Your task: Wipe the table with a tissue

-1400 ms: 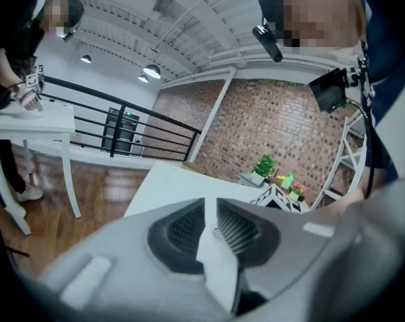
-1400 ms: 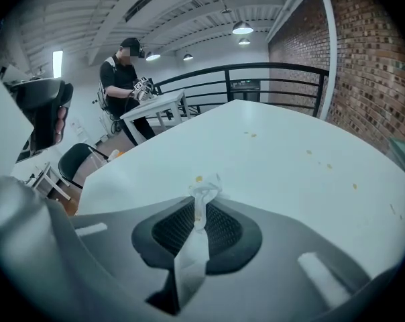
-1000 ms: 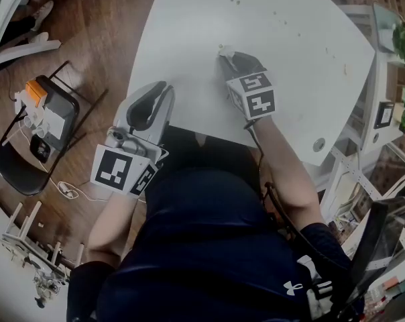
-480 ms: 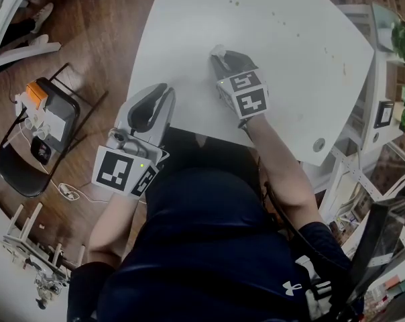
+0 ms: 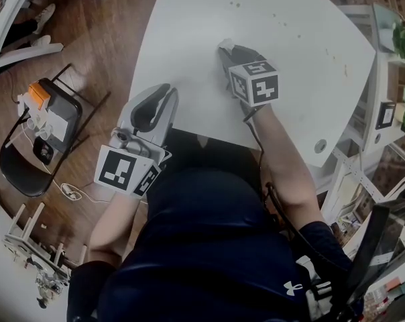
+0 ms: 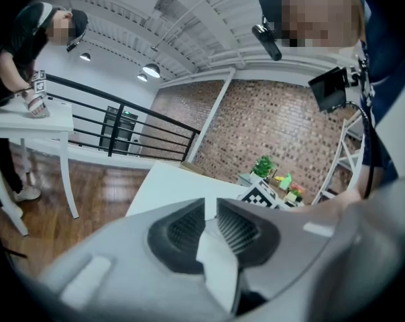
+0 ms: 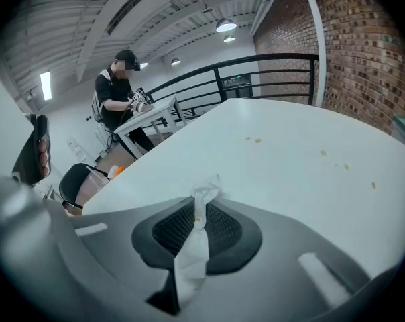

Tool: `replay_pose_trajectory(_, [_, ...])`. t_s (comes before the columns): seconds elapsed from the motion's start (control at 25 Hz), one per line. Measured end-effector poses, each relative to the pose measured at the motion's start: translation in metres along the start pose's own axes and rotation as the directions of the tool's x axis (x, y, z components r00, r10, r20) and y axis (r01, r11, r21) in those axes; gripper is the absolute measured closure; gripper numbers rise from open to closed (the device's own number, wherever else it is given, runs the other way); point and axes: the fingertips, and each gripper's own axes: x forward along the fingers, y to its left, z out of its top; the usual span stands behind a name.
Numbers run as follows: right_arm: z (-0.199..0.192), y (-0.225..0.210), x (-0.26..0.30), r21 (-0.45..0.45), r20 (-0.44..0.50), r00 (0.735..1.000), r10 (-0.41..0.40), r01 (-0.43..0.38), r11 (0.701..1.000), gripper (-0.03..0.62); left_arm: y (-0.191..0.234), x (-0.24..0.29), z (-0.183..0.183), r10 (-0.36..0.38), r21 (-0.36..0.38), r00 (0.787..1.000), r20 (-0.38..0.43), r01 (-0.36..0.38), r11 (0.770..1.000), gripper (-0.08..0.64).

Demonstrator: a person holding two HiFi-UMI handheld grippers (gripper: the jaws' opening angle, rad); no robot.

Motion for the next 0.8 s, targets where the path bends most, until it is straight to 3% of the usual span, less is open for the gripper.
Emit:
replay_pose_trajectory(0.32, [-0.004,-0.035,-0.018,0.078,0.032,0.997,-0.069,0.067,0.995,0.551,-0.004,0.009,0.002,-0.027,0.008,1.0,-0.016,0.027,1.0,0.508])
replay_pose_trajectory(0.56, [0.0,-0.038,-0.019,0.099,0.066,0.99,-0.123,0.116,0.988,0.55,-0.005,0.012,0.004,-0.041,0.016,0.999,-0.027,0.042,0.999,0.508])
replay_pose_trajectory(0.8, [0.006,-0.014,-0.005,0.052,0.059,0.995,-0.075,0.072,0.996,0.55,0.002,0.01,0.008,-0.031,0.019,0.999,-0.026,0.032,0.999,0.508])
